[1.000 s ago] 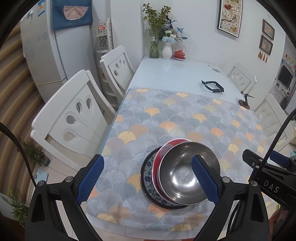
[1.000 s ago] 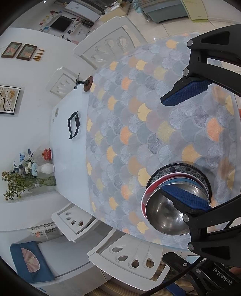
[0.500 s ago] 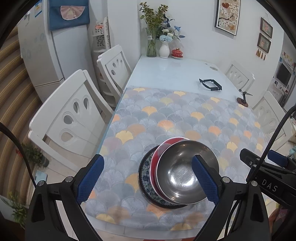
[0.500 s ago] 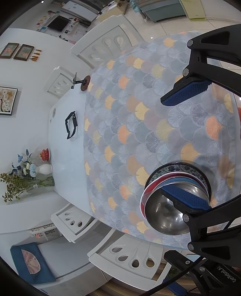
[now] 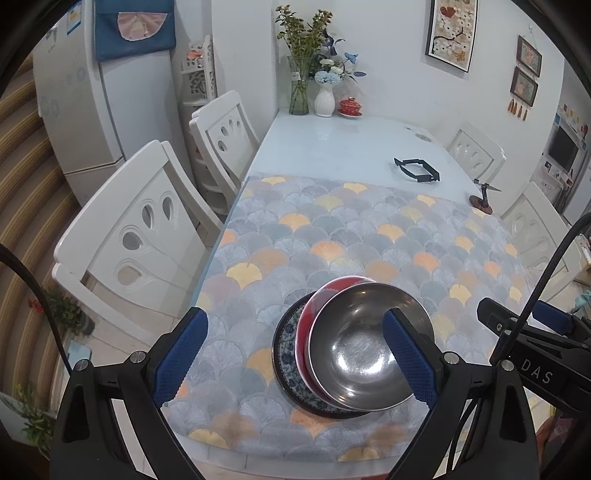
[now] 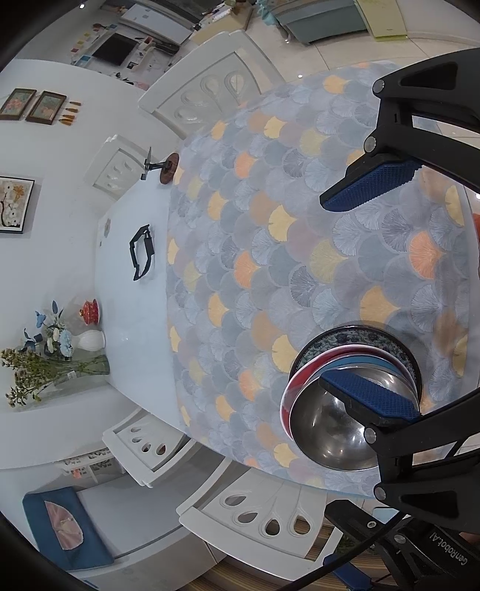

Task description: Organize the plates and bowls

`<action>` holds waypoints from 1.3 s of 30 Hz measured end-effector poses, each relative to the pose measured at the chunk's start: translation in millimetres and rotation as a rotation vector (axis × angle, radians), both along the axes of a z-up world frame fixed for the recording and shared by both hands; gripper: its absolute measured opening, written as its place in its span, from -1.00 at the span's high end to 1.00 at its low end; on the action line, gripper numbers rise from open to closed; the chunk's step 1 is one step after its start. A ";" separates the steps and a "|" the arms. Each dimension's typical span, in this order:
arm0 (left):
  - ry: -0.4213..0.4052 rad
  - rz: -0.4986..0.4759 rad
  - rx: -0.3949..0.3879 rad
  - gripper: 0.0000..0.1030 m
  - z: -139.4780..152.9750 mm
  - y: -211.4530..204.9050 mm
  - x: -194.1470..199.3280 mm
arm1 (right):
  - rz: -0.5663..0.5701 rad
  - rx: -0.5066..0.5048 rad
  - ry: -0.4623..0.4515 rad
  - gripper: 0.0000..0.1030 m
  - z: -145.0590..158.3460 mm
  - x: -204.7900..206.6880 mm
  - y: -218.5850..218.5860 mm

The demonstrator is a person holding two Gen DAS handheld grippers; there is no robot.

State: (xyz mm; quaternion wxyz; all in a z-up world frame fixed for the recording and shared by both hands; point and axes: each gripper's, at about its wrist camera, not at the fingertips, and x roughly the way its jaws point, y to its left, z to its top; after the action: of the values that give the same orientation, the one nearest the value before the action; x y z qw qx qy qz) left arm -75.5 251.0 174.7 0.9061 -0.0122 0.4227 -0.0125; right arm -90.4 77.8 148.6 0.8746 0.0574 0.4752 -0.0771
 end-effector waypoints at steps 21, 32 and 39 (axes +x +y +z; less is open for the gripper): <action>0.013 -0.008 0.021 -0.85 -3.9 -1.8 4.5 | -0.019 0.005 0.006 -0.66 -1.1 0.2 -4.2; 0.009 -0.014 0.026 -0.85 -5.1 -1.9 3.8 | -0.021 0.007 0.005 -0.66 -1.4 -1.7 -5.7; 0.006 -0.019 0.030 -0.85 -4.4 -0.8 3.1 | -0.024 0.007 0.004 -0.66 -0.9 -3.2 -4.9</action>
State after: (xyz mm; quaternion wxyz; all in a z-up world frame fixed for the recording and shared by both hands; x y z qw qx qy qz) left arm -72.4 250.2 170.3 0.9048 0.0054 0.4255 -0.0148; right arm -93.6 72.9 147.7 0.8725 0.0660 0.4764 -0.0859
